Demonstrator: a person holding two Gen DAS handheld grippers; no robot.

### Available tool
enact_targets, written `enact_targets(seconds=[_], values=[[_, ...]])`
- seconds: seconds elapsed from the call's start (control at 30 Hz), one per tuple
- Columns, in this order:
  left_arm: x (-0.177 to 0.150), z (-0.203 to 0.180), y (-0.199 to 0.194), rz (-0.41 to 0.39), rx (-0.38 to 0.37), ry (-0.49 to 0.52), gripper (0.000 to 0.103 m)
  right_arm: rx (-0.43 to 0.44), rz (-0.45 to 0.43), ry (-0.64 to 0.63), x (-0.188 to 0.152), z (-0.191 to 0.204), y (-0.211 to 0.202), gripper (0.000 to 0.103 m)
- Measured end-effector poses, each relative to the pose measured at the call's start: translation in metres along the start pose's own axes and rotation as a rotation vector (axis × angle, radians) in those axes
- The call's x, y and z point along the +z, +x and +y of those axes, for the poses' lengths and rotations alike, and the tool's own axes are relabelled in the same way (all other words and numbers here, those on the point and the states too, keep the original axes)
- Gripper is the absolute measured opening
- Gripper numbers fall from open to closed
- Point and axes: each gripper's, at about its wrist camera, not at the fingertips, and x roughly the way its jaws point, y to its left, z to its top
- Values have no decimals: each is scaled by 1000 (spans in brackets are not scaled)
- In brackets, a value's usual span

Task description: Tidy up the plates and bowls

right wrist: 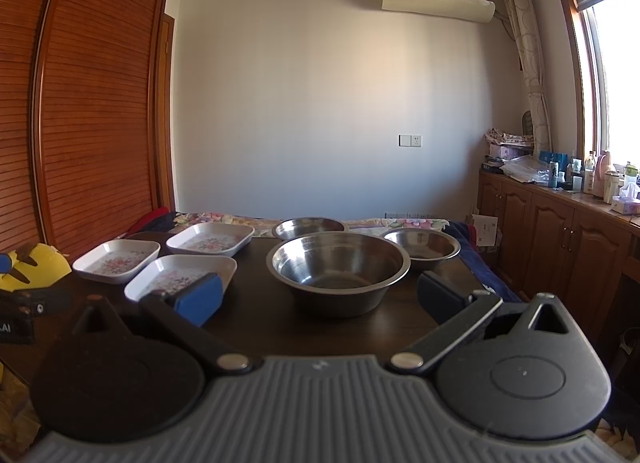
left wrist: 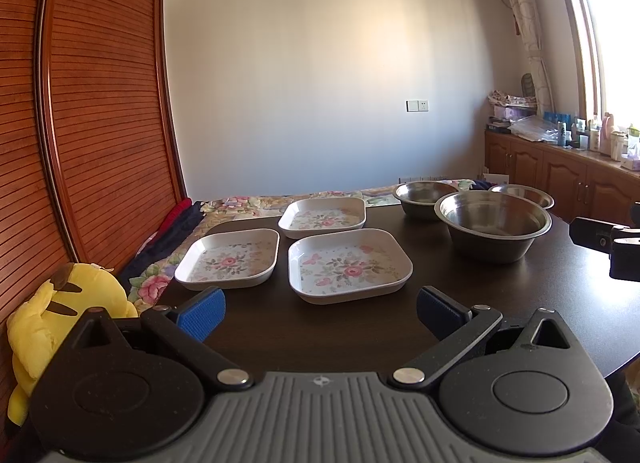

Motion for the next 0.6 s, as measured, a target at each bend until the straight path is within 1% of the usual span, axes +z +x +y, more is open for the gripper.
enact_targets(seconds=[0.6], values=[[2, 0, -1, -2, 1, 1, 103, -1, 1, -1, 1, 1, 0, 103]])
